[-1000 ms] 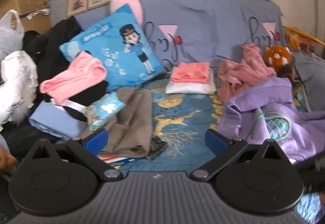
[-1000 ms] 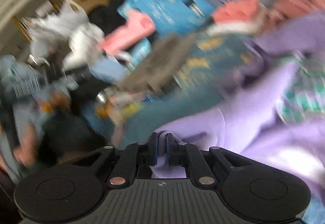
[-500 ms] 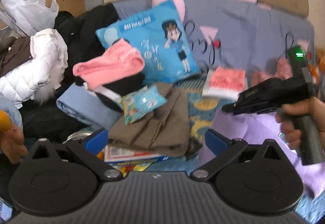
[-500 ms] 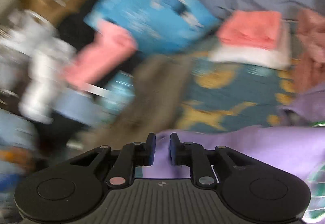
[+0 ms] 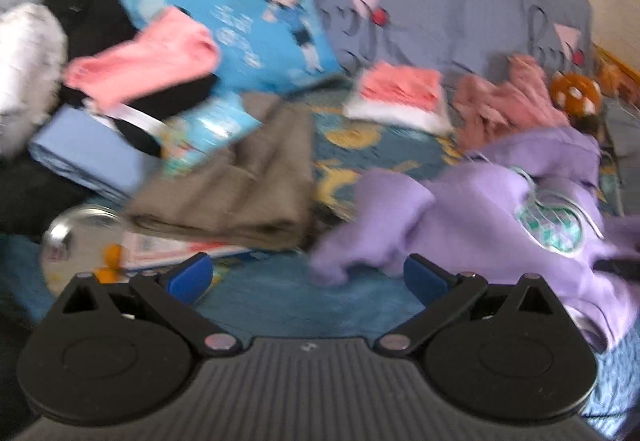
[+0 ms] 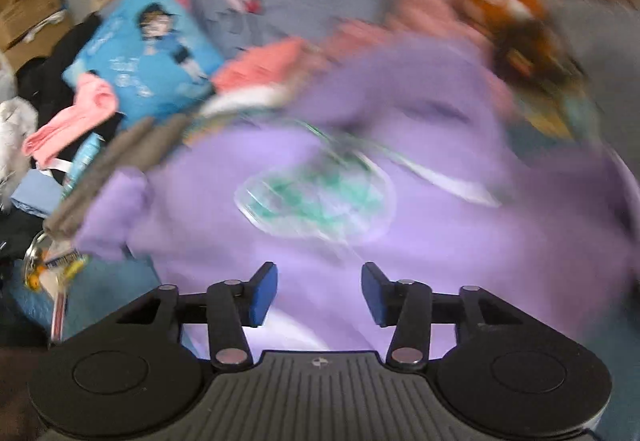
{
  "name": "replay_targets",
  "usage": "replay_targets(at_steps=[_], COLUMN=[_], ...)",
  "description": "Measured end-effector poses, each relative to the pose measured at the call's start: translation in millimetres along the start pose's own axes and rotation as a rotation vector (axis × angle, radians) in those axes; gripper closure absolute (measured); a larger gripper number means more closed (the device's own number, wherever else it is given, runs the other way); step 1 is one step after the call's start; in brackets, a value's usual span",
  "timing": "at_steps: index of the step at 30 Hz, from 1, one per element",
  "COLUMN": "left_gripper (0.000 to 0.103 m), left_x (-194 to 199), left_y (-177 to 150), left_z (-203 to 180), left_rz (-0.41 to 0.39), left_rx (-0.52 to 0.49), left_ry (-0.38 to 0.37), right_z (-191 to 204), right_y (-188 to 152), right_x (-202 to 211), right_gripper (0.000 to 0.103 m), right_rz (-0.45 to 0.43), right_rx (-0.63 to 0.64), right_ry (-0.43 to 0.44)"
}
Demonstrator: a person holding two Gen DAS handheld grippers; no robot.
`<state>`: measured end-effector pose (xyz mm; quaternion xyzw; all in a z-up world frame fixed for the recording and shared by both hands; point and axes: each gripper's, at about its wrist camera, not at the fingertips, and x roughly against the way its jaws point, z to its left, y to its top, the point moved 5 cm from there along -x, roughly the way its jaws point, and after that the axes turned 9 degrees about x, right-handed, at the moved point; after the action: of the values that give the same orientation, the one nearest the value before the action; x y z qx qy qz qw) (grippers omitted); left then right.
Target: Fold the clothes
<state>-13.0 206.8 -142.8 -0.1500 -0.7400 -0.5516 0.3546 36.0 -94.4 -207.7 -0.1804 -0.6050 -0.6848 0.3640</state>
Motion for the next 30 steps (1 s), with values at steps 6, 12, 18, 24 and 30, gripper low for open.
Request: replay_targets(at_steps=[6,12,18,24,30], left_gripper=[0.000,0.000,0.000,0.001,0.015], left_x=[-42.5,-83.2,-124.0,-127.6,-137.5], left_y=[-37.4,-70.2,-83.2,-78.9,-71.8], left_z=[-67.2,-113.1,-114.7,-116.0,-125.1], left_rz=[0.206,0.430,0.546,0.576,0.591], left_rx=[0.000,0.091,0.282,0.377,0.497], left_ry=[-0.203,-0.290,-0.252,-0.297,-0.447], right_z=[-48.2,-54.9,-56.4,-64.2,-66.9], right_y=[-65.4,-79.1,-74.8,-79.2,-81.9], right_x=[15.7,-7.2,-12.9,-12.6,-12.8], right_gripper=[0.047,0.034,0.018,0.018,0.022], right_rz=[-0.016,-0.107,-0.167,-0.199,-0.208], right_rx=[-0.286,-0.563,-0.720,-0.793,-0.815], right_ry=[0.032,0.109,0.150,0.191,0.195])
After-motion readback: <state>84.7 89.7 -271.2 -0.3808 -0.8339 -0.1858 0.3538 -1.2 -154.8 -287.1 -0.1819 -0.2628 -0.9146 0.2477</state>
